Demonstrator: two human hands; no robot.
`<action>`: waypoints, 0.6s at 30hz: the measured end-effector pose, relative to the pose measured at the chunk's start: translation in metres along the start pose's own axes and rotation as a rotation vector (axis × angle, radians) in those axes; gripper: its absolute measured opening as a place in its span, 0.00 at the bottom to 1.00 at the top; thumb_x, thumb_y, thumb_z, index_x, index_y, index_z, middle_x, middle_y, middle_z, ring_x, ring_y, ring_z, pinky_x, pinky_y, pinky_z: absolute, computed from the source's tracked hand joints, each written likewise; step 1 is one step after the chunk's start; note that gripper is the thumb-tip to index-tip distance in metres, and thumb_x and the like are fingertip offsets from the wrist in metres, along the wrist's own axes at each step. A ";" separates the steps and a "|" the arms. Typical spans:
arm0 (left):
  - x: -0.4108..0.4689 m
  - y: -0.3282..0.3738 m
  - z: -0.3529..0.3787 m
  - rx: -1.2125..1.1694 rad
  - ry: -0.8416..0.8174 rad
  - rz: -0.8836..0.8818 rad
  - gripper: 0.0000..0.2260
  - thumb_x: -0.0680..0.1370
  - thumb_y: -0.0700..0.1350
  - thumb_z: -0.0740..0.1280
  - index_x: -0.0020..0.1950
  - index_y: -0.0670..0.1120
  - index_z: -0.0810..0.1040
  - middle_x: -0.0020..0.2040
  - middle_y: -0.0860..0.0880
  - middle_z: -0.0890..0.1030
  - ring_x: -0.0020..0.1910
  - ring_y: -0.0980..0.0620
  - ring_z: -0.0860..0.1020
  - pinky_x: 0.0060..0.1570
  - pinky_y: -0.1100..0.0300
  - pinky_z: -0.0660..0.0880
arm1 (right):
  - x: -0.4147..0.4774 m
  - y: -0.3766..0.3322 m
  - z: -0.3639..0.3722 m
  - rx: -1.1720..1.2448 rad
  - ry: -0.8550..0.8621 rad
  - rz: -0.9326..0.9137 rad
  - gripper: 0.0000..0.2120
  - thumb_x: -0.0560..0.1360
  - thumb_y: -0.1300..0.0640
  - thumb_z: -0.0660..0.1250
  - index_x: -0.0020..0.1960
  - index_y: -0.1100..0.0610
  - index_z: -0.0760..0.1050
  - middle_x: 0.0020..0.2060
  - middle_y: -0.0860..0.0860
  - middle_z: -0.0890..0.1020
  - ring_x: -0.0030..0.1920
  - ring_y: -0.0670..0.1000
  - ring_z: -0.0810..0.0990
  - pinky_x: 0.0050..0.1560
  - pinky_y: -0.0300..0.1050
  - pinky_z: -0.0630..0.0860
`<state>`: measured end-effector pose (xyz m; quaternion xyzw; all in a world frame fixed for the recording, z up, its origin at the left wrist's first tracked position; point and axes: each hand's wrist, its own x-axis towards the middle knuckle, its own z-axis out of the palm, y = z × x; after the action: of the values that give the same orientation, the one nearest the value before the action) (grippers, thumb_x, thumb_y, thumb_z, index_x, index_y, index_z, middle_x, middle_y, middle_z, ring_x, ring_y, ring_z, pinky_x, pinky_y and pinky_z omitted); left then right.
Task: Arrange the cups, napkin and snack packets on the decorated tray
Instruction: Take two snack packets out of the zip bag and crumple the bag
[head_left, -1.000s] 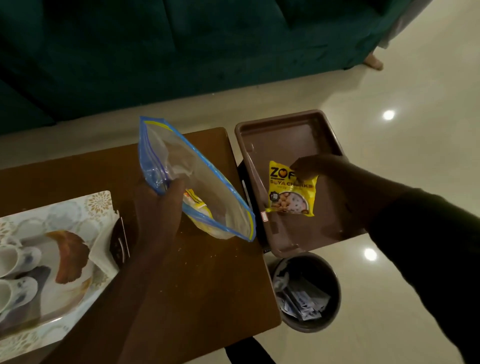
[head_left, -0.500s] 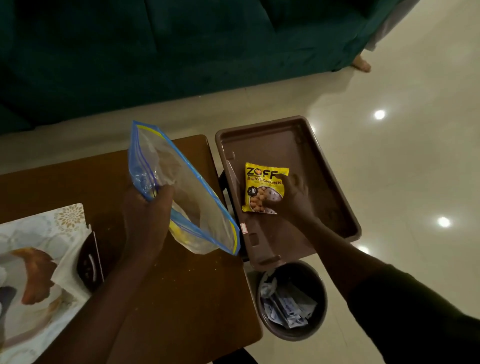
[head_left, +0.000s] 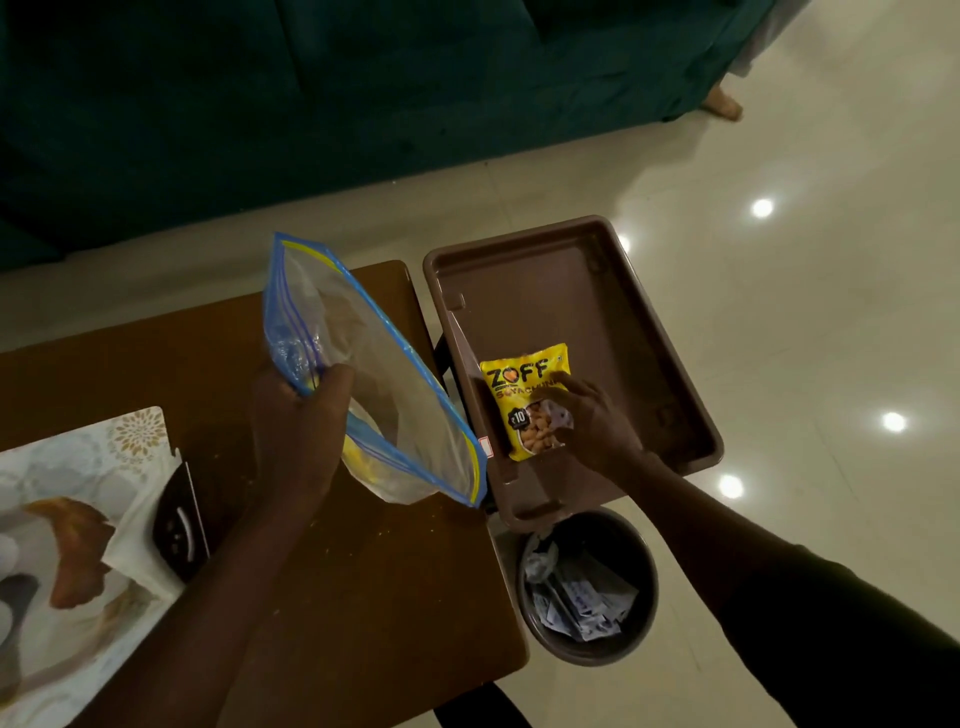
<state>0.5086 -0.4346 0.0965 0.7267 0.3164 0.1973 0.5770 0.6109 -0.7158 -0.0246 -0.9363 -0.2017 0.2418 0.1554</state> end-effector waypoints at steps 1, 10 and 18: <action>0.000 -0.001 0.000 -0.003 -0.008 -0.005 0.05 0.68 0.45 0.66 0.38 0.57 0.77 0.33 0.65 0.81 0.32 0.67 0.78 0.30 0.74 0.72 | -0.003 0.000 0.000 -0.005 -0.018 0.001 0.31 0.69 0.62 0.72 0.69 0.47 0.70 0.75 0.51 0.64 0.71 0.57 0.65 0.64 0.52 0.72; 0.003 -0.001 -0.015 -0.111 -0.061 -0.107 0.08 0.64 0.49 0.68 0.42 0.56 0.80 0.35 0.64 0.83 0.34 0.66 0.80 0.33 0.73 0.74 | 0.002 -0.141 -0.110 0.569 0.765 -0.158 0.06 0.72 0.63 0.66 0.48 0.61 0.78 0.45 0.52 0.81 0.46 0.47 0.80 0.44 0.45 0.79; -0.002 0.003 -0.029 -0.240 -0.160 -0.249 0.09 0.73 0.36 0.63 0.37 0.49 0.73 0.25 0.63 0.79 0.27 0.69 0.76 0.32 0.72 0.73 | -0.017 -0.257 -0.115 0.429 -0.225 -0.151 0.11 0.74 0.62 0.61 0.47 0.62 0.82 0.44 0.58 0.86 0.45 0.55 0.85 0.50 0.50 0.81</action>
<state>0.4892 -0.4153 0.1070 0.6211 0.3313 0.1023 0.7029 0.5790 -0.5217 0.1777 -0.8313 -0.2313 0.3695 0.3448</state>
